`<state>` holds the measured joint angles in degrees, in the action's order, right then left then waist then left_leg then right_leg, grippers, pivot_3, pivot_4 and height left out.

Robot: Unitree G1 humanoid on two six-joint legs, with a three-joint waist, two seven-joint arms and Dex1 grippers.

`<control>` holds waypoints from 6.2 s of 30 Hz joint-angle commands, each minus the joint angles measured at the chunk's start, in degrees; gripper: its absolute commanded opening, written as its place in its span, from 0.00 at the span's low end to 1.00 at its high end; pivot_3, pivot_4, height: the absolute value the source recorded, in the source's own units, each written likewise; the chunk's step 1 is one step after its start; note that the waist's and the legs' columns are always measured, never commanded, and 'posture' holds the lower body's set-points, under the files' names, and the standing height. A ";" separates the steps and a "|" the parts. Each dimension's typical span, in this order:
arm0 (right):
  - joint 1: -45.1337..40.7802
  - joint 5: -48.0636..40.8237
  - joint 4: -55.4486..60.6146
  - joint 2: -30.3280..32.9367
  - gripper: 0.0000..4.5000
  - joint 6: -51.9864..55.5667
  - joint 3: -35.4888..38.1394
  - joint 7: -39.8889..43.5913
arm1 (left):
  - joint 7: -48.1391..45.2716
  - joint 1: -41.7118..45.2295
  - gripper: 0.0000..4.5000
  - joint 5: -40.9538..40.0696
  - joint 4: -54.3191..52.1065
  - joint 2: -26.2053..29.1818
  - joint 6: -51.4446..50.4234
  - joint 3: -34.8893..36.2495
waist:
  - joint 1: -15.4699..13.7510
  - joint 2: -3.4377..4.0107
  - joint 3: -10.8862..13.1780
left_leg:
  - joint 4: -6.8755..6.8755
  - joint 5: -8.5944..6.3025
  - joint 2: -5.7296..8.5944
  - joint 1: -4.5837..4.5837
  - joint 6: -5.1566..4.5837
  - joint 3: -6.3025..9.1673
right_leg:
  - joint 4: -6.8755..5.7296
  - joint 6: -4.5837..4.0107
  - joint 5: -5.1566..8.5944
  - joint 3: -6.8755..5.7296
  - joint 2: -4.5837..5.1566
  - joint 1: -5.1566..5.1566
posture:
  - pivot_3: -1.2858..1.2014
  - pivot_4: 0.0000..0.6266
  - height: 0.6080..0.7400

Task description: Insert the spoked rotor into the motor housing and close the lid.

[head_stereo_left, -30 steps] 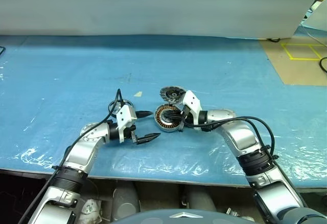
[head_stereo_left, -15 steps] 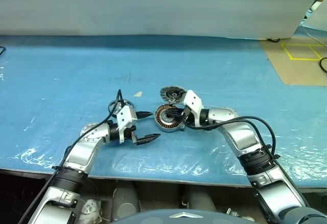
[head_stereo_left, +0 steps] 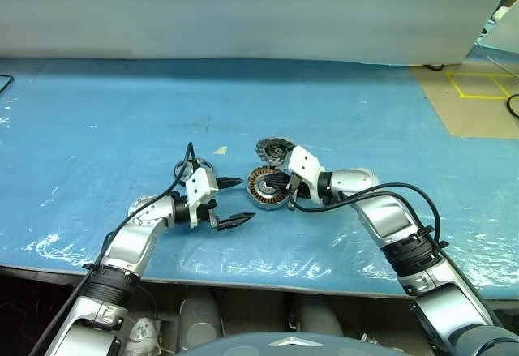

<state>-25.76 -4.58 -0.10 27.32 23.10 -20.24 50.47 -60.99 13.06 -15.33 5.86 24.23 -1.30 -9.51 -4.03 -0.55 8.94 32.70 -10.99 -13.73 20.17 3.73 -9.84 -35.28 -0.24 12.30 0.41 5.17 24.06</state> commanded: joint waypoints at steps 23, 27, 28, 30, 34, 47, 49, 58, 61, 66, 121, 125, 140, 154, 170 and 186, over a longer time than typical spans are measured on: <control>1.89 -5.56 2.75 -1.65 0.01 4.40 4.08 0.21 | -0.46 0.61 1.00 0.09 -0.64 0.02 0.15 -0.10 | 0.14 0.02 0.00 | -0.45 0.14 -0.02 0.98 0.21 -0.02 | 0.44 -0.05 -0.06 -0.14 -0.07 0.90 | 0.52 0.24 1.00; 3.22 -3.55 3.40 0.02 0.01 4.92 0.50 2.05 | -0.20 0.12 1.00 0.12 -1.05 0.08 0.08 -0.09 | 0.20 0.02 0.00 | -0.43 0.14 -0.02 0.90 0.21 -0.03 | 0.44 -0.05 -0.06 -0.13 -0.07 0.85 | 0.52 0.24 1.00; 3.34 -2.96 3.29 0.32 0.01 4.69 -0.04 2.08 | -0.14 0.05 1.00 0.14 -1.11 0.08 0.09 -0.10 | 0.20 0.02 0.00 | -0.43 0.14 -0.03 0.87 0.21 -0.02 | 0.44 -0.05 -0.06 -0.14 -0.07 0.83 | 0.52 0.24 1.00; 2.76 -3.49 2.37 -1.05 0.01 3.58 1.68 0.36 | 0.00 -0.02 1.00 0.14 -1.18 0.09 0.10 -0.02 | 0.18 0.02 -0.01 | -0.43 0.13 -0.03 0.80 0.21 -0.03 | 0.43 -0.05 -0.05 -0.14 -0.07 0.76 | 0.52 0.24 1.00; 1.15 -8.63 3.35 -4.04 0.01 4.74 6.18 0.39 | 0.04 0.20 1.00 0.29 -0.85 0.14 0.16 -0.05 | 0.17 0.02 0.00 | -0.38 0.13 -0.03 0.82 0.20 -0.03 | 0.42 -0.06 -0.05 -0.12 -0.06 0.76 | 0.52 0.24 1.00; 4.20 -4.28 3.67 -0.13 0.01 3.23 1.43 2.26 | -0.26 0.37 1.00 0.44 -0.91 0.19 -0.10 -0.20 | 0.20 0.02 -0.01 | -0.35 0.14 -0.03 0.79 0.20 -0.02 | 0.37 -0.06 -0.06 -0.13 -0.06 0.74 | 0.52 0.24 1.00; 4.16 -3.31 2.86 0.16 0.01 2.57 1.26 1.42 | -0.31 0.42 1.00 0.41 -0.91 0.19 -0.18 -0.19 | 0.16 0.02 -0.01 | -0.33 0.14 -0.03 0.75 0.20 -0.02 | 0.33 -0.06 -0.06 -0.12 -0.06 0.69 | 0.52 0.24 1.00; 4.34 -2.64 4.52 2.53 0.01 1.02 -0.07 4.01 | -0.33 0.67 1.00 0.52 -0.60 0.07 -0.26 -0.19 | 0.11 0.02 -0.01 | -0.26 0.13 -0.02 0.60 0.20 -0.02 | 0.32 -0.06 -0.06 -0.12 -0.04 0.48 | 0.52 0.24 1.00; 3.69 -7.00 6.10 0.05 0.01 3.72 2.32 3.87 | -0.25 0.78 1.00 0.59 -0.42 -0.04 -0.21 -0.22 | 0.12 0.02 -0.01 | -0.27 0.13 -0.02 0.59 0.19 -0.01 | 0.33 -0.06 -0.05 -0.11 -0.04 0.47 | 0.52 0.24 1.00; 3.20 -6.35 5.93 -0.50 0.01 3.48 1.70 3.90 | -0.15 0.80 1.00 0.67 -0.37 -0.17 -0.16 -0.14 | 0.16 0.02 -0.01 | -0.29 0.13 -0.05 0.64 0.20 -0.01 | 0.35 -0.06 -0.05 -0.13 -0.05 0.53 | 0.52 0.24 1.00; 5.88 -11.83 9.14 -0.08 0.01 5.80 3.73 4.70 | -1.27 5.76 1.00 -2.65 2.61 6.51 -1.95 7.56 | 0.09 0.02 -0.01 | -0.26 0.13 -0.04 0.77 0.20 0.00 | 0.34 -0.06 -0.06 -0.14 -0.05 0.62 | 0.52 0.24 1.00; 5.89 -11.58 9.26 0.22 0.01 5.77 3.61 5.08 | -2.07 8.21 1.00 -2.66 4.24 9.22 -6.36 7.93 | 0.09 0.02 -0.01 | -0.26 0.14 -0.03 0.78 0.20 0.01 | 0.34 -0.06 -0.06 -0.15 -0.06 0.62 | 0.52 0.24 1.00; 6.82 -11.47 10.86 -1.08 0.00 6.27 3.29 3.34 | -13.07 28.14 0.63 1.95 22.30 17.19 -13.51 4.75 | 0.04 0.02 0.00 | -0.24 0.14 -0.01 0.80 0.21 0.03 | 0.32 -0.06 -0.06 -0.17 -0.06 0.63 | 0.52 0.24 1.00; 11.34 -13.62 18.13 -1.15 0.00 5.00 6.55 1.07 | -25.57 38.08 0.55 9.36 31.64 17.81 -13.30 -2.58 | -0.25 0.00 0.01 | -0.25 0.15 -0.01 0.90 0.22 0.12 | 0.33 -0.06 -0.06 -0.19 -0.04 0.62 | 0.52 0.24 1.00; 13.72 -16.79 21.97 -4.34 0.00 2.53 10.65 -4.58 | -26.08 38.18 0.55 12.69 29.06 16.78 -12.70 -4.11 | -0.30 0.00 0.01 | -0.25 0.14 -0.01 0.91 0.22 0.15 | 0.34 -0.06 -0.06 -0.21 -0.03 0.62 | 0.52 0.24 1.00; 14.31 -17.75 22.82 -3.81 0.00 2.65 10.70 -5.82 | -22.64 38.43 0.55 18.02 32.69 15.15 -6.26 -5.68 | -0.35 0.00 0.01 | -0.25 0.15 0.00 0.94 0.23 0.18 | 0.35 -0.05 -0.06 -0.22 -0.04 0.62 | 0.52 0.24 1.00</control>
<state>-11.64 -21.11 19.39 23.37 26.25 -10.75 44.78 -83.75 49.87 2.48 38.75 39.11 -8.49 -15.47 -4.38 -0.55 8.95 32.45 -10.84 -13.73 21.11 3.95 -9.66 -34.93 -0.29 12.24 0.18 5.14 24.68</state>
